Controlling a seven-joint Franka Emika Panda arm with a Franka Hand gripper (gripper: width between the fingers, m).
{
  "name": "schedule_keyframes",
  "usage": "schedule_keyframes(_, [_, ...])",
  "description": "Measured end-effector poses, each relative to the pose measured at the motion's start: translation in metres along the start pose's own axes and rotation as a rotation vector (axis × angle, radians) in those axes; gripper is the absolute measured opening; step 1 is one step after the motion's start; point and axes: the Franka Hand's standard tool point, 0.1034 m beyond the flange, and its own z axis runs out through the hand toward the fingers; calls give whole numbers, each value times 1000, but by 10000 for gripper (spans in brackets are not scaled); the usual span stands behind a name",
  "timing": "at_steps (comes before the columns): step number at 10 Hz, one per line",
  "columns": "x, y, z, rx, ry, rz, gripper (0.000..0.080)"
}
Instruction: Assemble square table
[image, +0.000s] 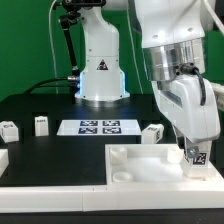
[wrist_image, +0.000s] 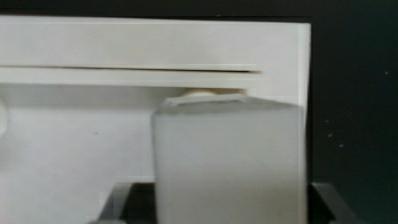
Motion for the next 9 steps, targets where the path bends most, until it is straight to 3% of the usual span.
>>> schedule_keyframes(1, [-1, 0, 0, 0, 0, -10, 331])
schedule_keyframes(2, [-5, -2, -2, -17, 22, -239, 331])
schedule_keyframes(3, [-9, -5, -4, -16, 29, -457, 539])
schedule_keyframes(4, [-12, -3, -5, -16, 28, -464, 615])
schedule_keyframes(7, [-11, -3, -4, -23, 29, -721, 643])
schedule_keyframes(8, [-15, -3, -4, -50, 62, -904, 649])
schedule_keyframes(9, [-21, -1, 1, -90, 77, -1276, 649])
